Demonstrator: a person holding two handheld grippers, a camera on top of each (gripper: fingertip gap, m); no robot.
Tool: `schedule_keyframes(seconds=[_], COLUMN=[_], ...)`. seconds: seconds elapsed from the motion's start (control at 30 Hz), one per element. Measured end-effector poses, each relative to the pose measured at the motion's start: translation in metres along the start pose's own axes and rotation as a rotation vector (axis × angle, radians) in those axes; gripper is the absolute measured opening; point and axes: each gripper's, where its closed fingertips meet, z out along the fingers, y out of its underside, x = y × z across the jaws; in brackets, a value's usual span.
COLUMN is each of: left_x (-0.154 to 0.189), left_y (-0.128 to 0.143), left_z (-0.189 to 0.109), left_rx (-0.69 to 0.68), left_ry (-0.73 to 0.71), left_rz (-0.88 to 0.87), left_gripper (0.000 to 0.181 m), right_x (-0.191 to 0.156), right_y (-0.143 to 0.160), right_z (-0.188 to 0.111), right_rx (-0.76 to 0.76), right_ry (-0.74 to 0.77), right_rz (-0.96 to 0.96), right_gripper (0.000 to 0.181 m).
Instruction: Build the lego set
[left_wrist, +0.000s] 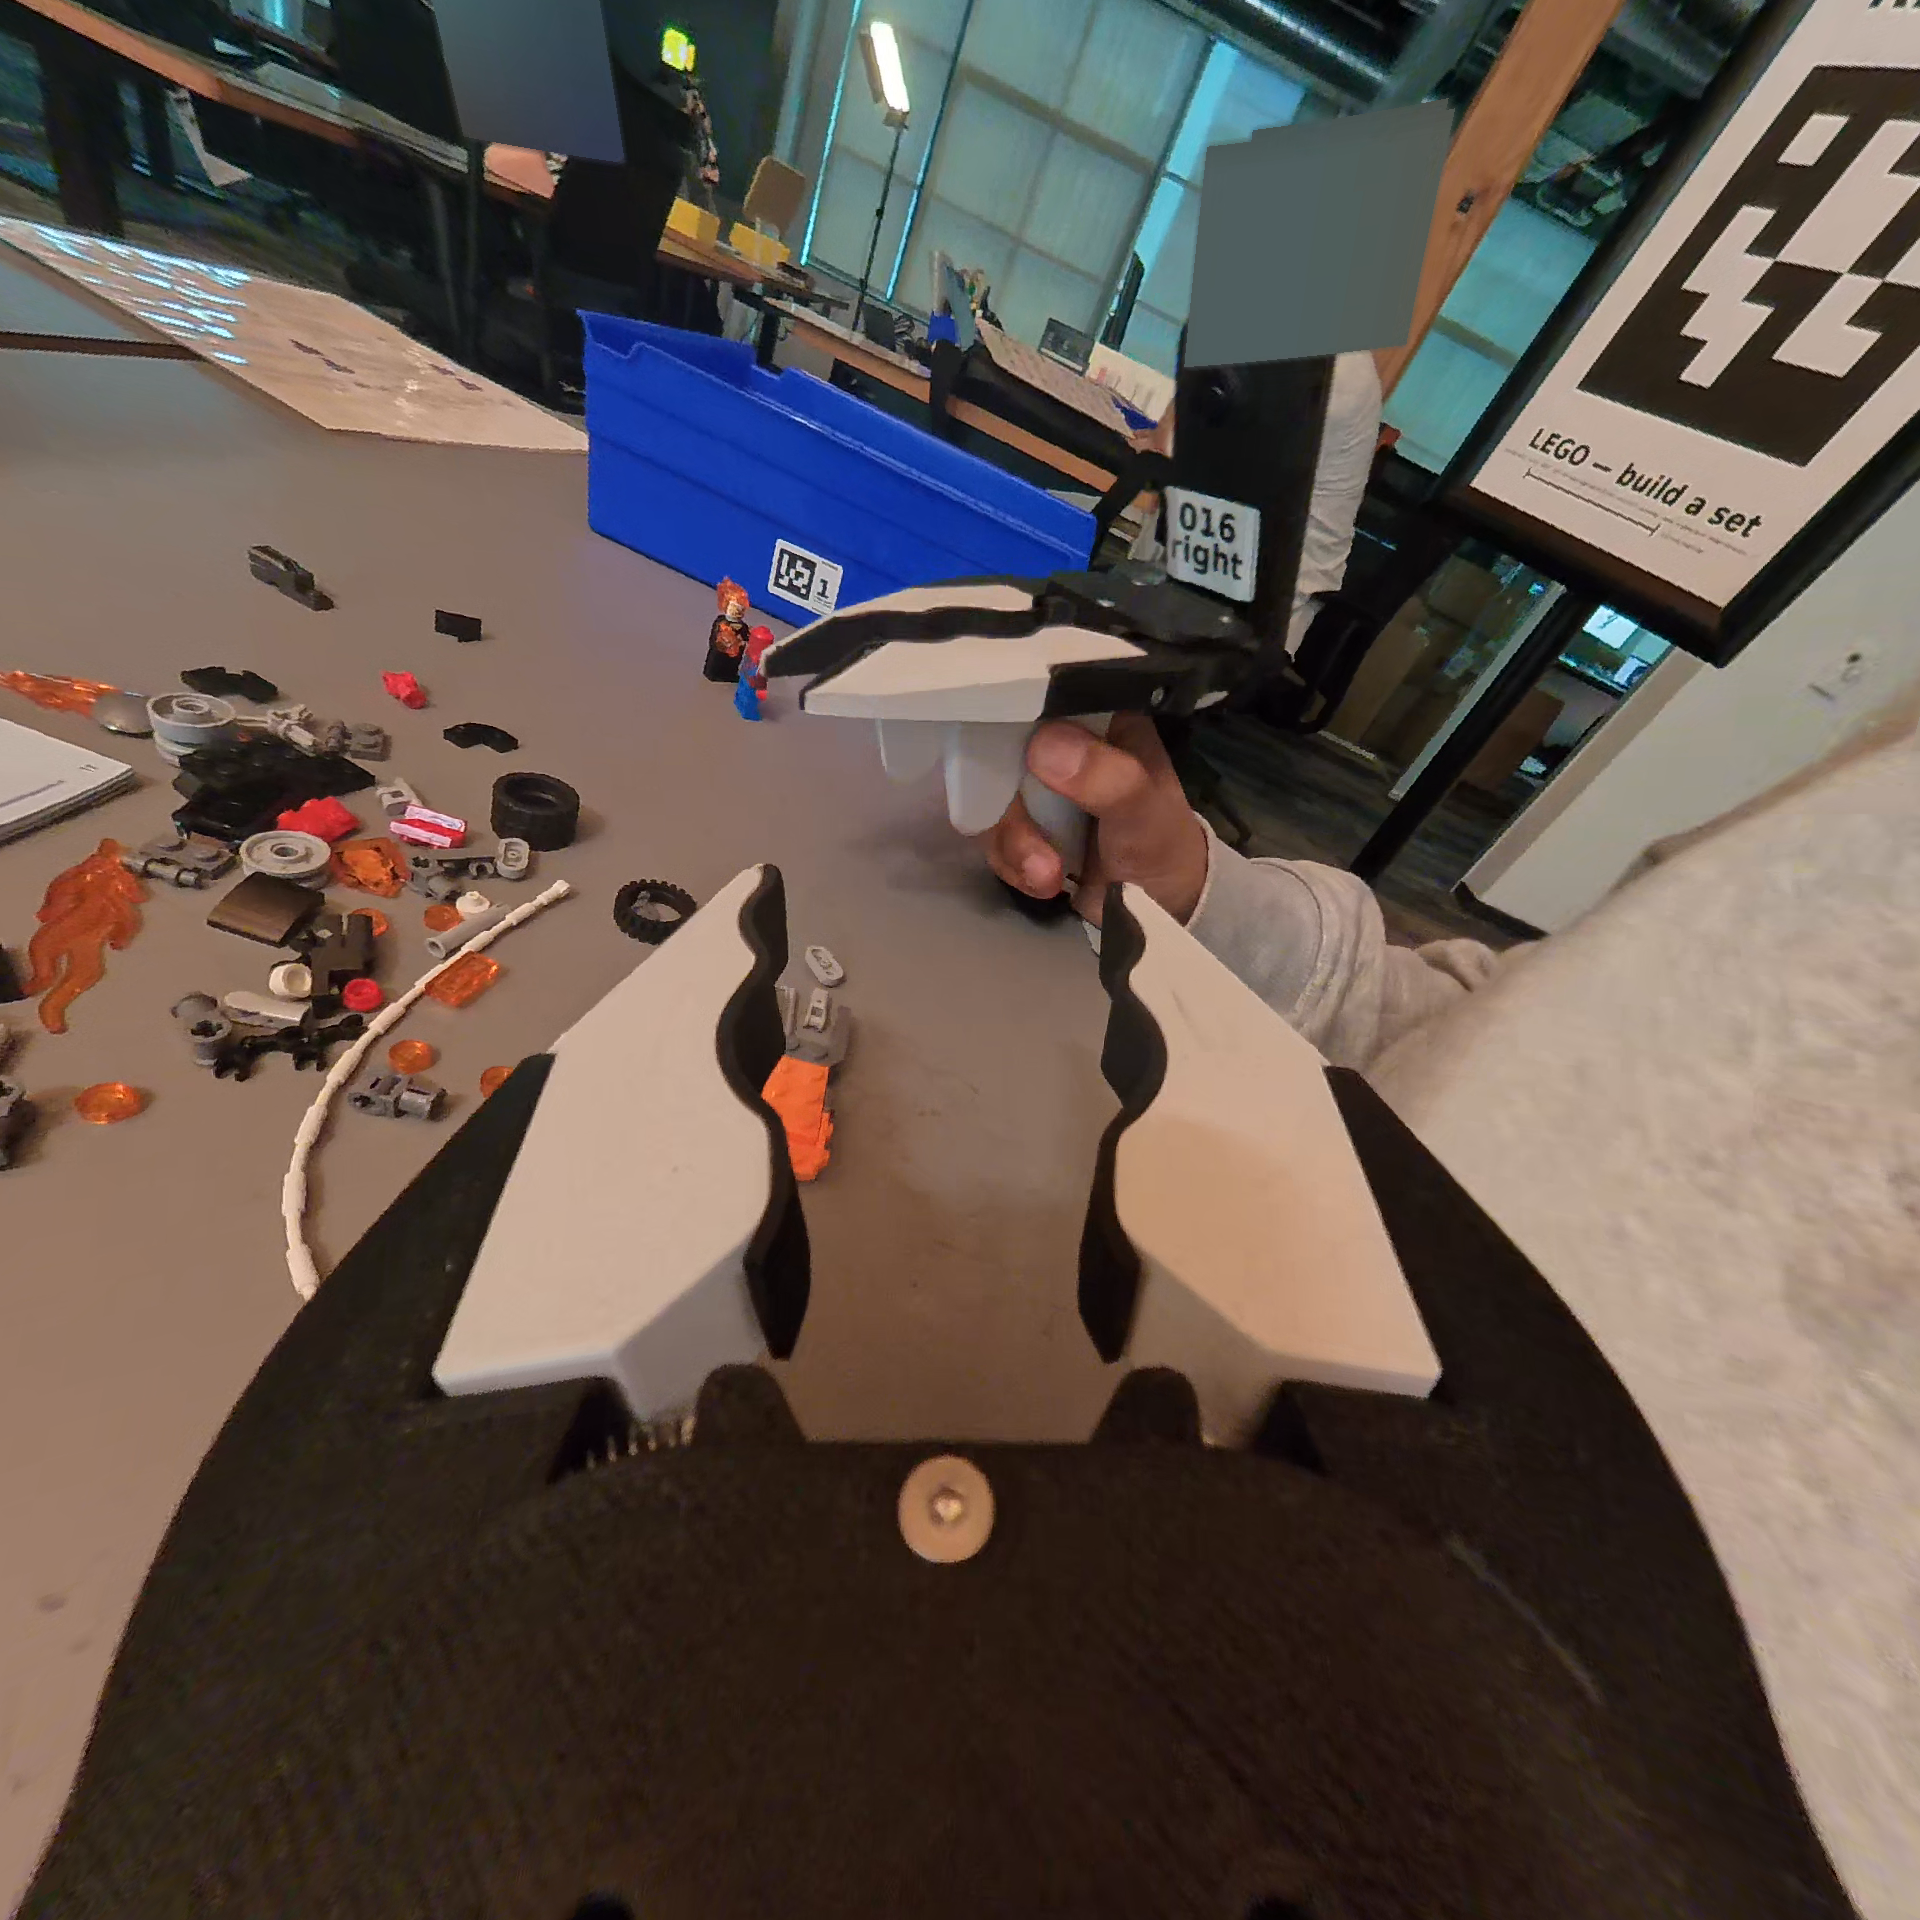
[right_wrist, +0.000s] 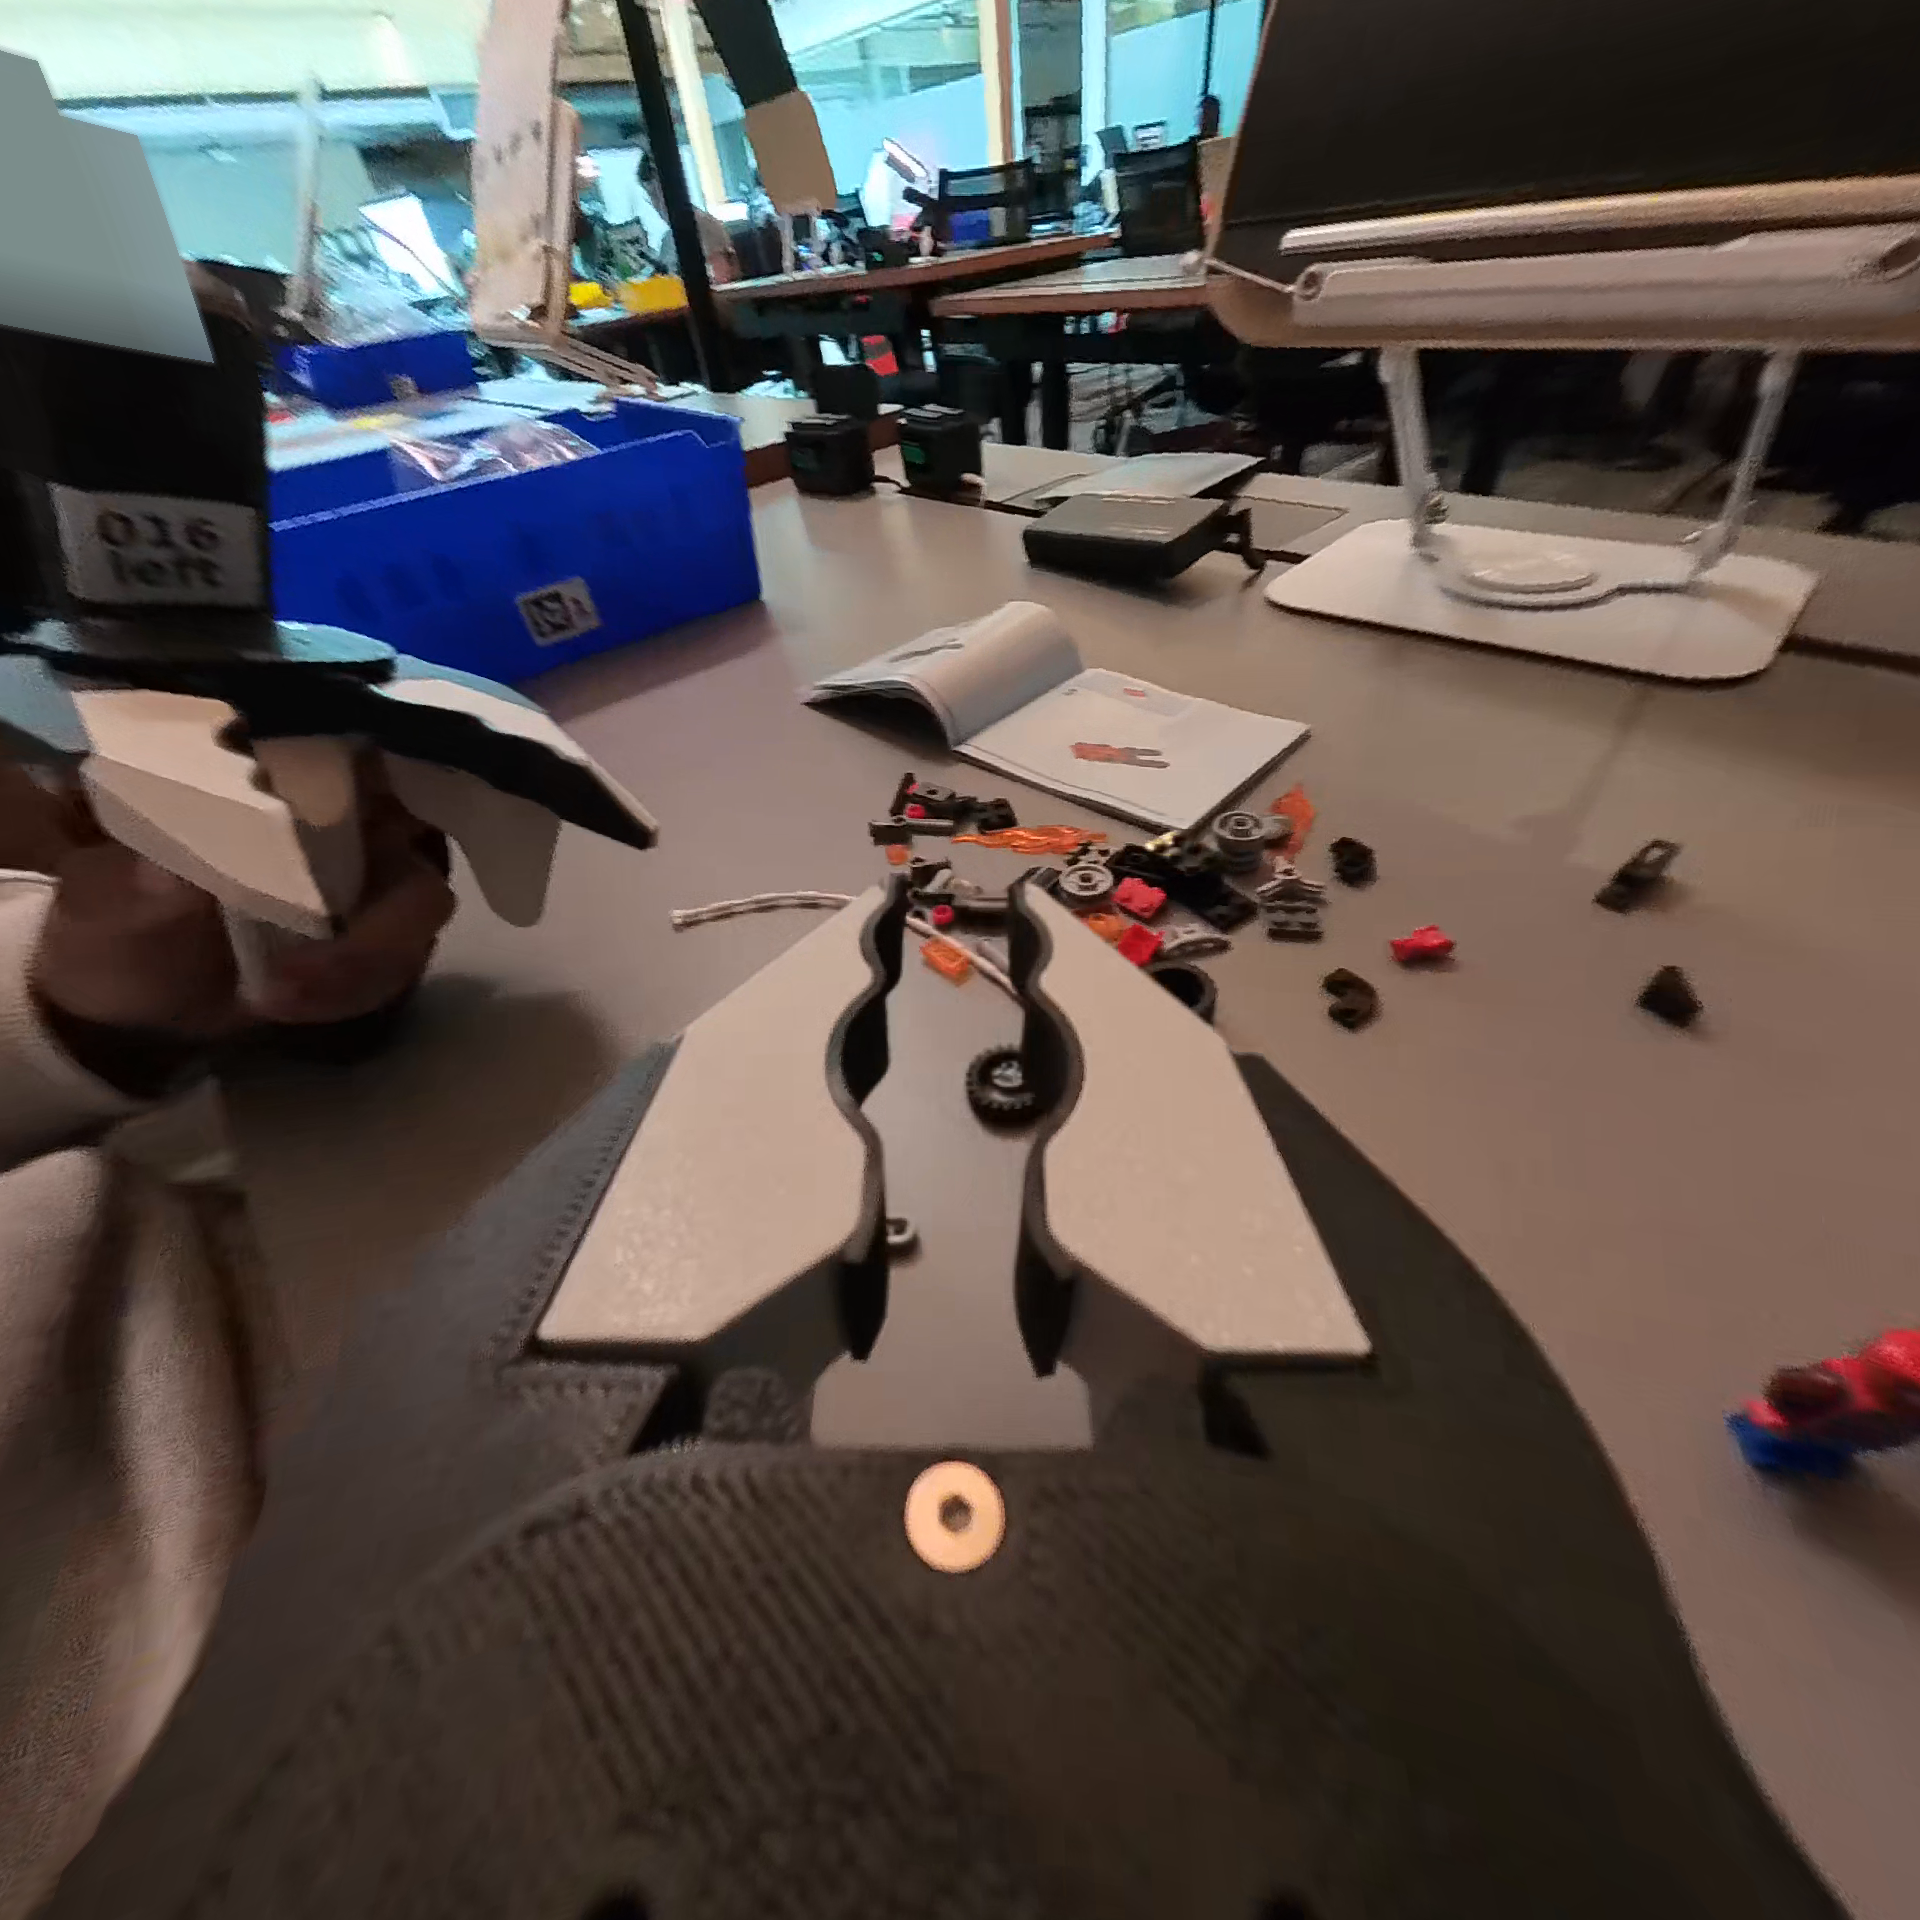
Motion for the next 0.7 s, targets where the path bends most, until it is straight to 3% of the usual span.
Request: schedule_keyframes(seconds=[0.3, 0.7], left_x=[-0.0049, -0.0046], left_y=[-0.0037, -0.0028], left_z=[-0.0057, -0.0043], left_rx=[0.029, 0.021], left_ry=[-0.048, -0.018], left_rz=[0.013, -0.016], left_gripper=[0.061, 0.061], right_x=[-0.0060, -0.0094], right_y=[0.0026, 0.0004], right_z=[0.0036, 0.0039], right_rx=[-0.023, -0.008], right_ry=[0.064, 0.047], right_rz=[-0.179, -0.193], right_gripper=[0.018, 0.019])
